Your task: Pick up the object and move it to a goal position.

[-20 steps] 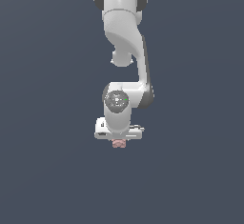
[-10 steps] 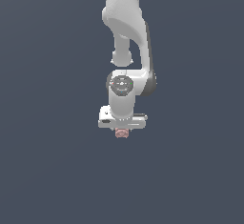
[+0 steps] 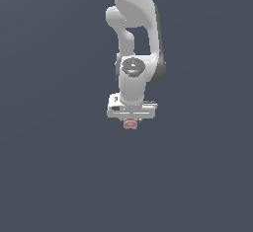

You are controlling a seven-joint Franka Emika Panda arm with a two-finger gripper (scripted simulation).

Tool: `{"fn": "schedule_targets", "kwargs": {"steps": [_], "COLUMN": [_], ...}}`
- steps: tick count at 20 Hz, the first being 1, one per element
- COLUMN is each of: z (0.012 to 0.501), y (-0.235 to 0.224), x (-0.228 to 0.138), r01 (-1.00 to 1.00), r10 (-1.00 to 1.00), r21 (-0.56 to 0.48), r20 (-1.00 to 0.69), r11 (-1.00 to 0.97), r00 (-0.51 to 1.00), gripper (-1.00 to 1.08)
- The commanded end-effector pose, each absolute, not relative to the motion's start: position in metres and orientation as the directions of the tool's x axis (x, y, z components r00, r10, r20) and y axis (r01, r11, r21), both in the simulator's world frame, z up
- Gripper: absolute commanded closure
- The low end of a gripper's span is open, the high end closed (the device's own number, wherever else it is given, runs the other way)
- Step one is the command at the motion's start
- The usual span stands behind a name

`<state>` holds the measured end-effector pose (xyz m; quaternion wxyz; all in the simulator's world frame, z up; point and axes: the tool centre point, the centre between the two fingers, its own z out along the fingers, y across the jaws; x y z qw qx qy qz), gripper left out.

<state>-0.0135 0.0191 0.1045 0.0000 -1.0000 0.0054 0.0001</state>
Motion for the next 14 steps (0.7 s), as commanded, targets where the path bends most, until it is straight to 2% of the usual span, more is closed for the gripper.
{"fn": "schedule_targets", "kwargs": {"steps": [1,14], "z": [0.112,0.126], "y": [0.023,0.032], "x": [-0.025,-0.045], "r01": [-0.011,-0.011], "r10": [-0.011,-0.011], "r21": [0.000,0.000], "r20": [0.000,0.000], "r11": [-1.000,-1.000], "r00": [1.000,1.000], "gripper": [1.08,1.08]}}
